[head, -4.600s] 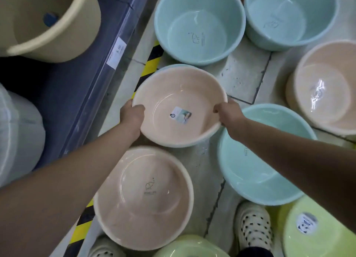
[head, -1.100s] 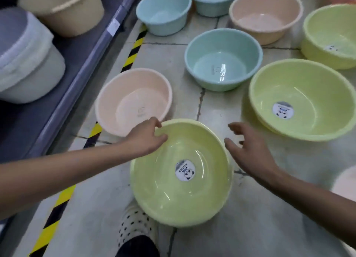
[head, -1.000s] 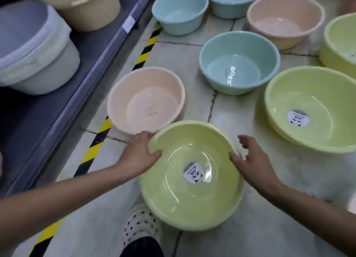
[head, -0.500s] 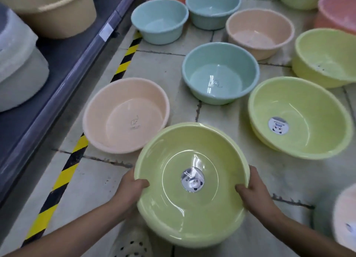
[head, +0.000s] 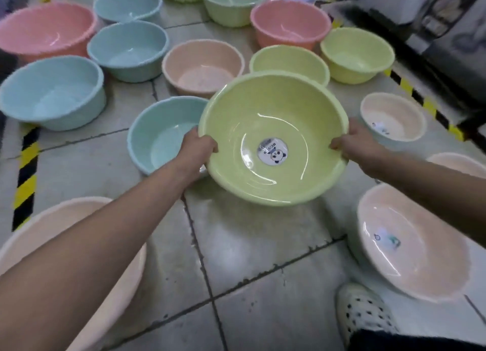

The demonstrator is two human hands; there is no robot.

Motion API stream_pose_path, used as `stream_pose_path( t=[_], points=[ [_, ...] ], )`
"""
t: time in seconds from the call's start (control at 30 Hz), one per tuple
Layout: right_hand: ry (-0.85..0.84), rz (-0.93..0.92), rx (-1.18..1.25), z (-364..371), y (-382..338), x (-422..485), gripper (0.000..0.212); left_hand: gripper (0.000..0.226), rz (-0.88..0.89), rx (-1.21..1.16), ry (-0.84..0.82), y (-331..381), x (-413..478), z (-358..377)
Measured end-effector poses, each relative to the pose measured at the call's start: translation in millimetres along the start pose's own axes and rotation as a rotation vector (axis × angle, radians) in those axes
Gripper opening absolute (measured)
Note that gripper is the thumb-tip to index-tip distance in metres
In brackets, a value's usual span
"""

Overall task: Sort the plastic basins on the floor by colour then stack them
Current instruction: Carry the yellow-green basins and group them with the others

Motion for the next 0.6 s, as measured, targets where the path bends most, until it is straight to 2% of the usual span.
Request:
stream_pose_path(
  t=[0.07, 0.23, 0.37, 0.47, 0.53, 0.6],
  points=[
    [0.022, 0.034, -0.006, -6.4, 16.7, 21.8, 0.065, 0.044, -0.014, 0.034, -0.064, -0.4, 23.2, 21.6],
    [0.013, 0.116, 0.001, -6.3, 56.0, 61.5, 0.043, 0.053, -0.054, 0.069, -0.078, -35.9, 78.8, 66.7],
    [-0.01, 0.228, 0.053, 2.1, 97.3, 85.8, 0.062, 0.044, 0.001, 0.222, 0.03, -42.9, 91.8, 88.3],
    [-0.001, 0.283, 0.143, 4.7, 119.7, 98.3, 0.062, 0.042, 0.077, 0.269, 0.062, -52.1, 96.7, 102.9],
    [-0.019, 0.298, 0.164, 4.6, 130.5, 105.0, 0.059, 0.051, 0.153, 0.332, 0.05, -59.7, 103.5, 110.6],
    [-0.066, 0.307, 0.171, 2.7, 134.0, 107.9, 0.053, 0.07, 0.158, 0.476, 0.025, -66.1, 110.2, 117.0]
  ],
)
Point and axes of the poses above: each hand's wrist, its own x-axis towards the middle knuckle, its own z-axis out of the palm, y = z × x, the point moved 3 cm from there along x, towards the middle knuckle, and after that the axes turned 1 degree about z, right-handed, at the moved point
